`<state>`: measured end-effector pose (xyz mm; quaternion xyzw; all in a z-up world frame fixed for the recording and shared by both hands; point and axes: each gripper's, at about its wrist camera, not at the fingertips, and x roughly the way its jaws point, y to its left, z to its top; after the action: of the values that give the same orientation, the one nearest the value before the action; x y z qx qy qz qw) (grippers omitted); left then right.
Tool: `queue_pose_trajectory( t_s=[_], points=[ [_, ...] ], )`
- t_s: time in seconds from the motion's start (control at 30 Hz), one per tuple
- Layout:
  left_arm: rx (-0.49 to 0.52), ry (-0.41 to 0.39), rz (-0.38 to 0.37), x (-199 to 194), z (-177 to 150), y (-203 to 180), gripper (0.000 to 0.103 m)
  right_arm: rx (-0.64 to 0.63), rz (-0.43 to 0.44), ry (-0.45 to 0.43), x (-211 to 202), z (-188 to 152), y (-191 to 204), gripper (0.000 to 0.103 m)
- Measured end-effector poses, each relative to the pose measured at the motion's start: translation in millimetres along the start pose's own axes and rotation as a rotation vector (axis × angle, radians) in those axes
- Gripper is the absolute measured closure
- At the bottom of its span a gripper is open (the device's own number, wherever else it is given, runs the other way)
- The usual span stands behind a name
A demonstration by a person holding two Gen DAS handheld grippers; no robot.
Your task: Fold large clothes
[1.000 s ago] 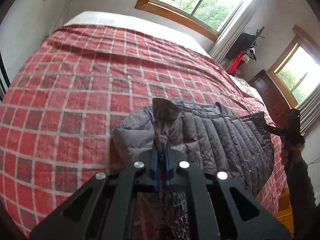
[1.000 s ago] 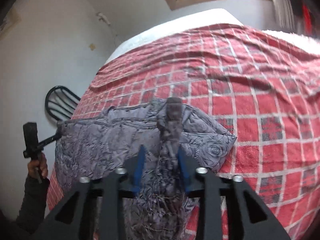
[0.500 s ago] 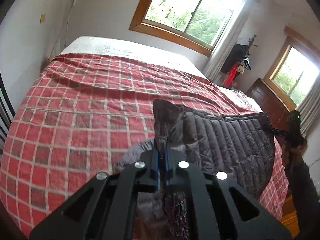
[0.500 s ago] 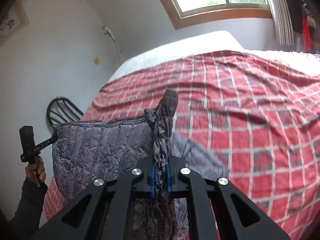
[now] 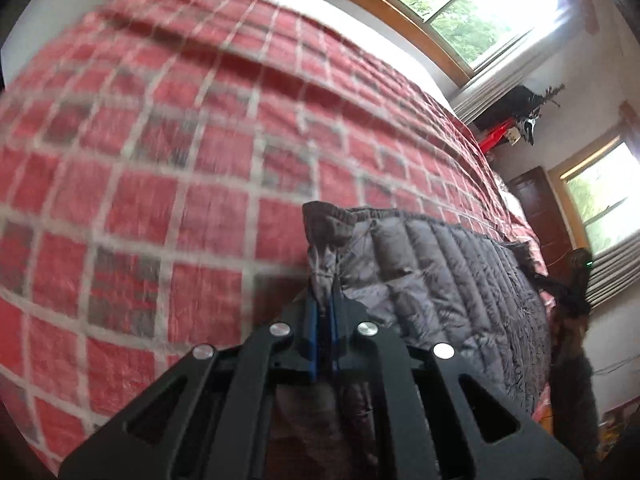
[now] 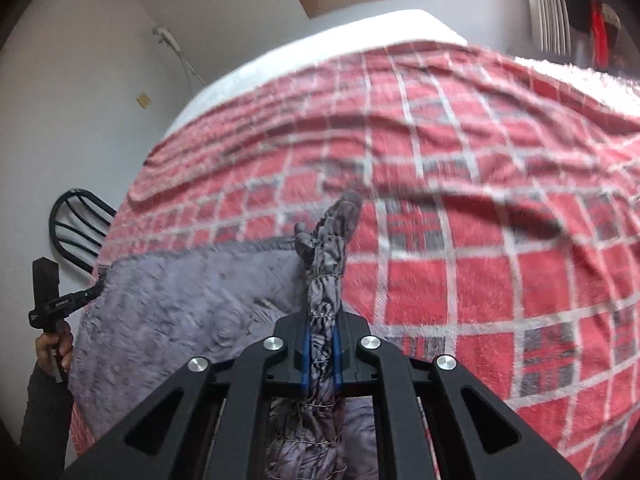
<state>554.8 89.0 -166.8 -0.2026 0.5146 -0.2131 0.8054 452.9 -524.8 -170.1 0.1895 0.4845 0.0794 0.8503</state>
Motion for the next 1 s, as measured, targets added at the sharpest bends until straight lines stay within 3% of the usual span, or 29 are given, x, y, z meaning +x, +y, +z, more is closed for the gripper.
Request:
queue_pose_trajectory(
  t_s=[0.1,0.2,0.3,0.37,0.47,0.57,0.7,0.73,0.77,0.8,0.9,1.0],
  points=[
    [-0.036,0.007,-0.035,6.1,-7.2,11.5,0.099,0.008,0.007,0.025,12.7,-5.3,-5.5,0.094],
    [-0.026,0.013,-0.01,9.7,-9.0,7.3,0.098,0.011,-0.001,0.032,15.0,-9.3,-5.7,0.089],
    [-0.019,-0.034,0.099,-16.4,-6.3,-6.2,0.085,0.008,-0.033,-0.001,-6.8,-9.9,-2.5,0.062],
    [0.005,-0.112,0.162,-48.9,-6.6,-23.3,0.079,0.001,-0.041,-0.046,-30.0,-11.1,1.0,0.061],
    [0.059,-0.15,0.05,-80.9,-14.4,-57.6,0.072,-0.026,-0.023,-0.085,-59.2,-19.3,13.9,0.06],
    [0.1,-0.081,-0.077,-70.4,-25.6,-78.9,0.068,-0.047,0.043,-0.074,-66.7,-35.9,32.1,0.061],
    [0.054,0.05,0.03,-17.0,-38.7,-59.7,0.081,-0.069,0.03,0.037,-31.7,-58.4,40.7,0.062],
    [0.034,0.073,0.051,-4.1,-43.4,-46.7,0.09,-0.069,0.022,0.064,-21.0,-62.9,38.3,0.066],
    [0.035,0.075,0.07,1.8,-46.6,-40.0,0.098,-0.064,0.025,0.069,-16.9,-67.1,36.3,0.066],
    [0.032,0.072,0.061,4.0,-48.2,-36.8,0.098,-0.062,0.024,0.076,-12.8,-67.3,34.8,0.067],
    [0.028,0.07,0.066,-3.4,-47.5,-38.4,0.098,-0.06,-0.006,0.096,-19.2,-63.6,40.1,0.069],
    [0.103,-0.007,0.051,-51.5,-53.6,-64.9,0.099,-0.094,0.03,0.035,-61.1,-67.6,62.2,0.067]
  ],
)
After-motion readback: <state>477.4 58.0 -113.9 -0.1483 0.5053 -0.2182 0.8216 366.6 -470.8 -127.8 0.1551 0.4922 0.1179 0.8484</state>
